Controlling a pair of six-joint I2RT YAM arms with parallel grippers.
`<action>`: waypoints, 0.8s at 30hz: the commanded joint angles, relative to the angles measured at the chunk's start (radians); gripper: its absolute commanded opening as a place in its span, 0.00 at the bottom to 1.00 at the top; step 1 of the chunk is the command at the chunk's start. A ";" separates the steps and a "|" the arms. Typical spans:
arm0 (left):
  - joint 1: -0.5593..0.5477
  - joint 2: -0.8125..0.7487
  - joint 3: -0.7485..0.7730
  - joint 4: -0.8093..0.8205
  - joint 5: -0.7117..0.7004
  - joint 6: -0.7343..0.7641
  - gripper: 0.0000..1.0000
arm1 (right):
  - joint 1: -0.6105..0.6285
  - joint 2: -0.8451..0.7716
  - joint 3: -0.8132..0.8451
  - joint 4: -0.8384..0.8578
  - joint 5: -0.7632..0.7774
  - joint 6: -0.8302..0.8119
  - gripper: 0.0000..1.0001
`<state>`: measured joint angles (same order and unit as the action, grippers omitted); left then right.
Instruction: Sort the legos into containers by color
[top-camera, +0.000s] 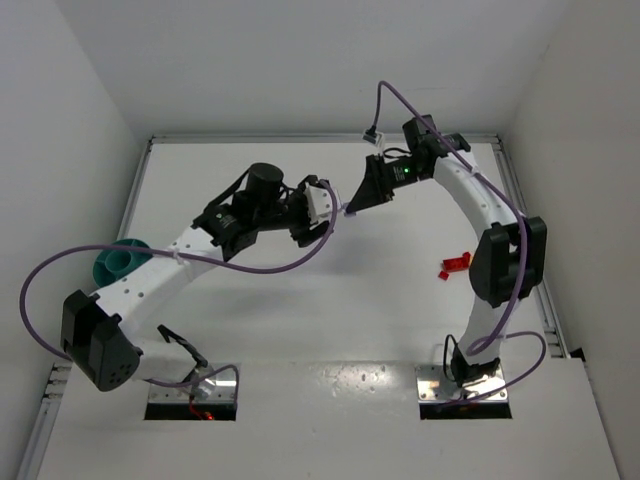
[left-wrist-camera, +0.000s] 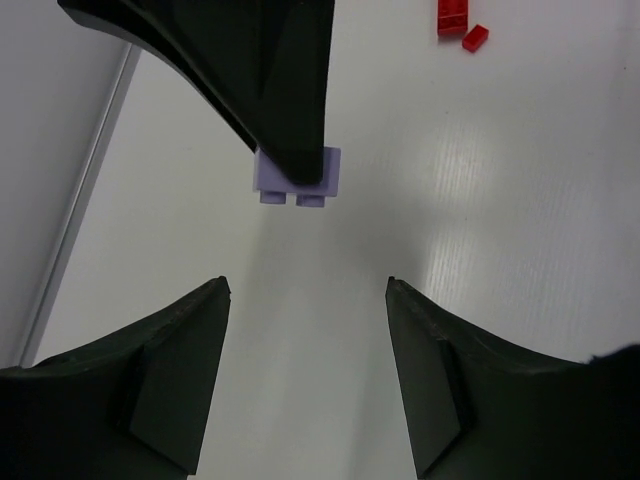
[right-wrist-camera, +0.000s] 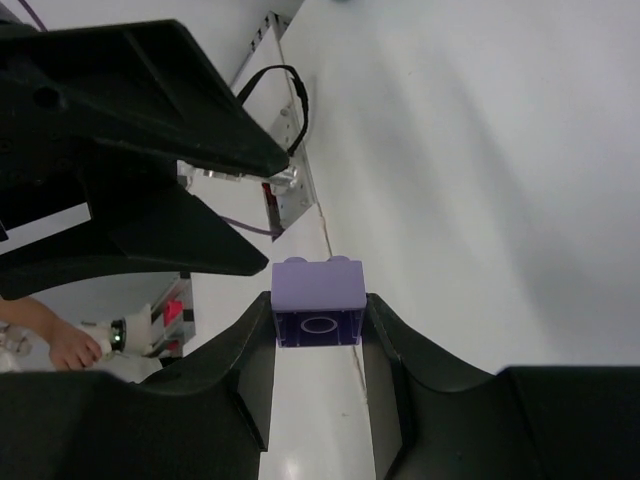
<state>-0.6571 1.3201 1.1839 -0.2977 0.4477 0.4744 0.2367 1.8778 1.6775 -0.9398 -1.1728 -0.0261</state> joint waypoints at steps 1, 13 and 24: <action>-0.025 -0.012 0.005 0.071 -0.043 0.015 0.70 | 0.013 -0.060 -0.005 -0.019 0.010 -0.060 0.19; -0.064 0.017 -0.015 0.131 -0.063 0.015 0.72 | 0.032 -0.040 0.036 -0.059 0.051 -0.090 0.19; -0.075 0.067 0.005 0.164 -0.060 0.003 0.71 | 0.068 -0.049 0.045 -0.079 0.082 -0.133 0.19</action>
<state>-0.7204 1.3769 1.1713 -0.1864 0.3759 0.4854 0.2886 1.8542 1.6779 -1.0084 -1.0935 -0.1143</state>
